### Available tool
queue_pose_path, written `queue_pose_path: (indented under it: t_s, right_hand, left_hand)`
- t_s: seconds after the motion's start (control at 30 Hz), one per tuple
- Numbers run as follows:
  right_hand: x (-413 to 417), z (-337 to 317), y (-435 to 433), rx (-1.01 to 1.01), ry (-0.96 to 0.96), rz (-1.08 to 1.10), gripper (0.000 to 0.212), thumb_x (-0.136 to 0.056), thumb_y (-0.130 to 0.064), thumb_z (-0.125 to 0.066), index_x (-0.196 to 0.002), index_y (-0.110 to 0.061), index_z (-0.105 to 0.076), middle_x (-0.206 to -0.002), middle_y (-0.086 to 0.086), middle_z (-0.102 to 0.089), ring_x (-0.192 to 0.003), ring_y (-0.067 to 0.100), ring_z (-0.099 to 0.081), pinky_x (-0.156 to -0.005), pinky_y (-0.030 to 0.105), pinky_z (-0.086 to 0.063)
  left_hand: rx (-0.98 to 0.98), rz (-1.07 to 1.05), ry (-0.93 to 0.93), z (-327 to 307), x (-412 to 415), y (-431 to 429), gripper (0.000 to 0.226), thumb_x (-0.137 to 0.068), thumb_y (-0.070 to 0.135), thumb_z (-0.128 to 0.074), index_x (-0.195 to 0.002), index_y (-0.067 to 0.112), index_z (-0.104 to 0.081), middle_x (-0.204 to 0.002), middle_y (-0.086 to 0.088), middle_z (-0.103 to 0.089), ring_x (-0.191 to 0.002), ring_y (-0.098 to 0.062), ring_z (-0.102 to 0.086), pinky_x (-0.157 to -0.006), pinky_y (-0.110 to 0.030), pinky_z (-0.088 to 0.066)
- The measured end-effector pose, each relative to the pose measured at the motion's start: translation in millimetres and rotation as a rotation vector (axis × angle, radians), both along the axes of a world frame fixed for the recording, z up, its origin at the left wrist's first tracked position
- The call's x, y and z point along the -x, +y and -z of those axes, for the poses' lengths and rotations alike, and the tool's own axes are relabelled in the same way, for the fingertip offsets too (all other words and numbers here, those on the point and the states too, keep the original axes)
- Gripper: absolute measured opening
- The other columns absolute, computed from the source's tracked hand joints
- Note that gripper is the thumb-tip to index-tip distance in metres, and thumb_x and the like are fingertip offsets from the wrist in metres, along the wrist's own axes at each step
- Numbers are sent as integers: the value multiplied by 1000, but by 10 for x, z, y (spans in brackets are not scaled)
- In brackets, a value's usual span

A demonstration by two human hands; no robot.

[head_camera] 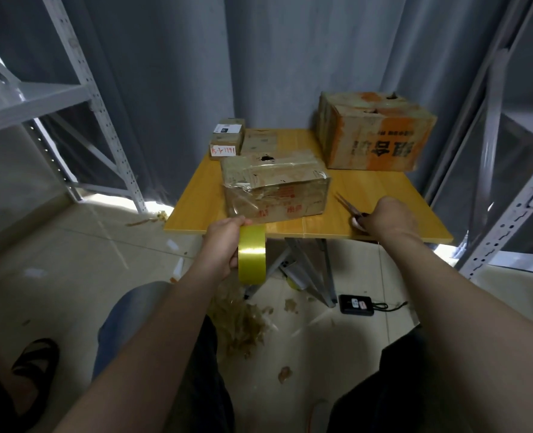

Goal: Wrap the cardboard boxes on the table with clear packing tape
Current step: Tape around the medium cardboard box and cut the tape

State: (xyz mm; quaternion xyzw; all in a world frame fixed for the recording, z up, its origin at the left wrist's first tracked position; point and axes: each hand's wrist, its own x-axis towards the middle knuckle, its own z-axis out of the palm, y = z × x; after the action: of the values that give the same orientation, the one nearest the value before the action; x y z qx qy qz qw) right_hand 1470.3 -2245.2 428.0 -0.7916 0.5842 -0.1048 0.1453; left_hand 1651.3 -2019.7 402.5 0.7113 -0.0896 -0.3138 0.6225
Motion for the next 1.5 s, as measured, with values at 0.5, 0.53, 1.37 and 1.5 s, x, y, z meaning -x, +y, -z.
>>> queue_pose_path:
  t_s: [0.5, 0.53, 1.37, 1.5]
  right_hand:
    - [-294, -575, 440, -783, -154, -722, 58, -65, -21, -91, -112, 3, -64, -88, 12, -67, -78, 26, -62, -88, 46, -63]
    - [-326, -600, 433, -757, -103, -712, 62, -65, -22, -92, -113, 4, -64, -86, 11, -66, -74, 23, -61, -88, 46, -63]
    - [-899, -583, 526, -643, -17, -722, 28, -71, -18, -92, -88, -3, -76, -79, 9, -66, -57, 9, -67, -62, 36, -65]
    - [-891, -558, 529, -654, -10, -715, 29, -71, -17, -92, -89, -3, -74, -79, 9, -66, -68, 14, -68, -56, 31, -62]
  left_hand:
    - [70, -48, 16, -27, 9, 123, 17, -91, 22, -74, -106, 13, -75, -92, -20, -78, -88, -39, -76, -88, -55, -61]
    - [80, -44, 20, -31, 10, 132, 15, -94, 19, -72, -107, 11, -74, -87, -20, -78, -81, -37, -76, -85, -51, -62]
    - [61, 5, 52, -67, -11, 150, 14, -98, 17, -66, -109, 10, -71, -78, -18, -77, -71, -30, -75, -89, -53, -61]
    - [49, 6, 51, -70, 6, 155, 16, -98, 17, -66, -111, 9, -71, -77, -16, -77, -65, -26, -74, -84, -48, -61]
